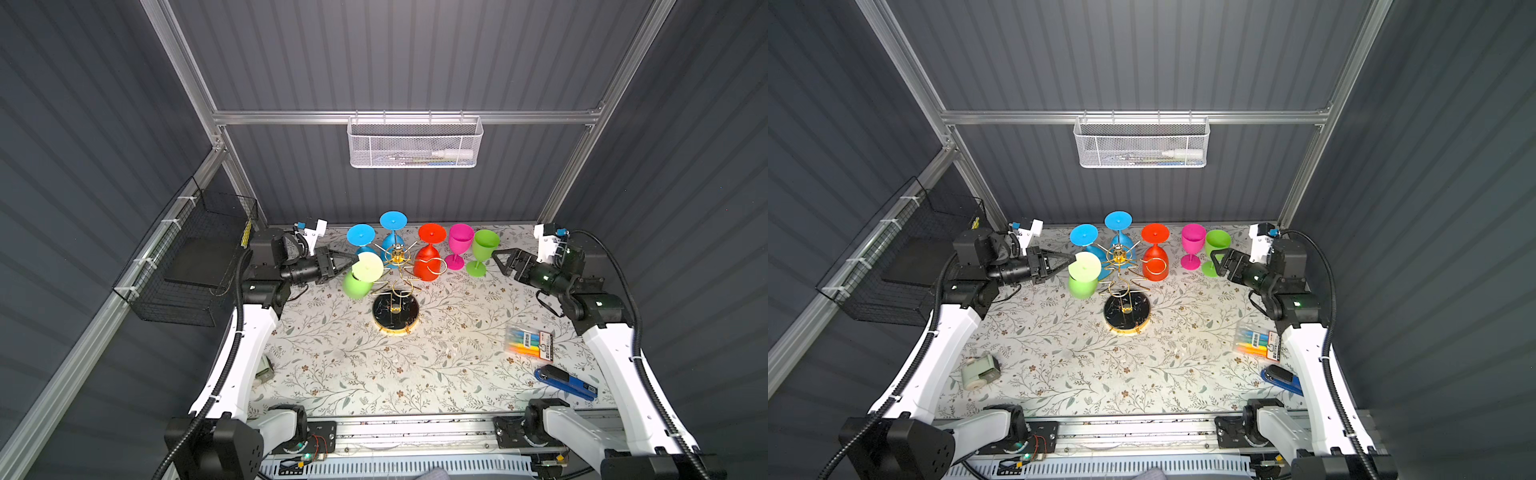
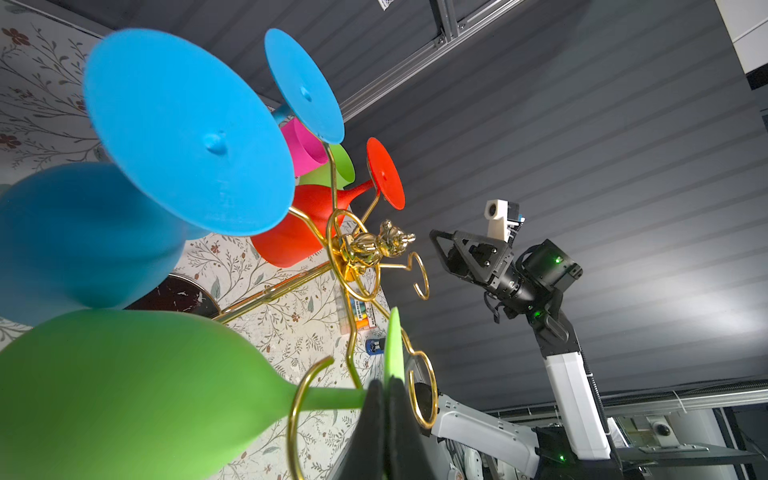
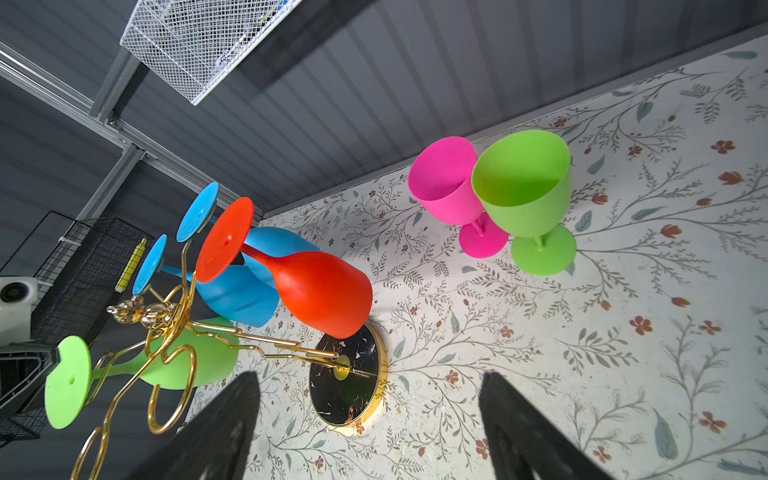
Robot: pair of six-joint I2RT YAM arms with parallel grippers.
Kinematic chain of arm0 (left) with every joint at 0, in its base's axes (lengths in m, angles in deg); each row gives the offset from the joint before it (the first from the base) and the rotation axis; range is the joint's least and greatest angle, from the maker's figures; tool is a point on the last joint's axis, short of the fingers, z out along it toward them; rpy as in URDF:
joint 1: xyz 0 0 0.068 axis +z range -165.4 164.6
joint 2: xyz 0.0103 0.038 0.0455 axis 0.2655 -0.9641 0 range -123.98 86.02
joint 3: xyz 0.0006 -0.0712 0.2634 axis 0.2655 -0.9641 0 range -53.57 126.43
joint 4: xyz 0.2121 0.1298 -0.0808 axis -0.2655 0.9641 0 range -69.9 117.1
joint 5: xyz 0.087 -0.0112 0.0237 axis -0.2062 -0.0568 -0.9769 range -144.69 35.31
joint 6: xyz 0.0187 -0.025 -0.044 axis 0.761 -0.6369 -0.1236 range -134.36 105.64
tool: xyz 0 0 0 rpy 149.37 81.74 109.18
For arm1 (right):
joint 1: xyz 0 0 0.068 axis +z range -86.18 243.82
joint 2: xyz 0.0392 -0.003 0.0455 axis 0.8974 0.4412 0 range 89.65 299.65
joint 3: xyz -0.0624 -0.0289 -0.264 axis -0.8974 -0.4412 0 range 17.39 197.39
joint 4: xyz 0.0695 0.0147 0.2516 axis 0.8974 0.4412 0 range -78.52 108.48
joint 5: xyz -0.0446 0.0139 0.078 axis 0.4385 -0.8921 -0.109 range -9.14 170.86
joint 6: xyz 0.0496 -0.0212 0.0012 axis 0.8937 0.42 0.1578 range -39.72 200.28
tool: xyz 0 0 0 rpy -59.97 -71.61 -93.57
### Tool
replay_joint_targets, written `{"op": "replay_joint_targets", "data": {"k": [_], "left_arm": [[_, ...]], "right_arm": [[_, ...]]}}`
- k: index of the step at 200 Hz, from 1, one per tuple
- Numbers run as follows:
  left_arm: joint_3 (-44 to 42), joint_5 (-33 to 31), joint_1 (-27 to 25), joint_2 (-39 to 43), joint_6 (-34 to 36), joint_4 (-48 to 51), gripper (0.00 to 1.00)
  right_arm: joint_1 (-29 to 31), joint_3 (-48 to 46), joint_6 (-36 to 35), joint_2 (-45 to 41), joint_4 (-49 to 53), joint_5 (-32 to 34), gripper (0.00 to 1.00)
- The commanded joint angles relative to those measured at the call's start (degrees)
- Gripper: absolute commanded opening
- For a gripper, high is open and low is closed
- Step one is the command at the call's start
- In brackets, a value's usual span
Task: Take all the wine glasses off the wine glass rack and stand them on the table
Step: 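Pull the lime green glass off the rack with the left gripper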
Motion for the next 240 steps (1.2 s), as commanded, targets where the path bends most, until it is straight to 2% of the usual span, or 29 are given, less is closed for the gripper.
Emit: {"op": "replay_joint_targets", "data": {"k": [1,59,146,240], "left_arm": [[2.4,0.0,-0.5,-0.4,0.7,-0.7,0.0],[4.7,-0.3,-0.7,-2.6,0.4,-1.2,0.0],[9.7,-5.1,-1.9,-4.3,7.8,10.9,0.0],[13.0,-10.2,-3.3,-3.9,10.9,16.2,0.0]], "right_arm": [[0.2,-0.4,0.1,-1.0,0.6,0.0,0.85],[0.1,-0.6,0.2,-1.3,0.7,0.1,0.85],[0.1,-0.8,0.8,-1.2,0.4,-0.3,0.85],[0.1,-1.1,1.4,-0.9,-0.3,-1.0,0.85]]}}
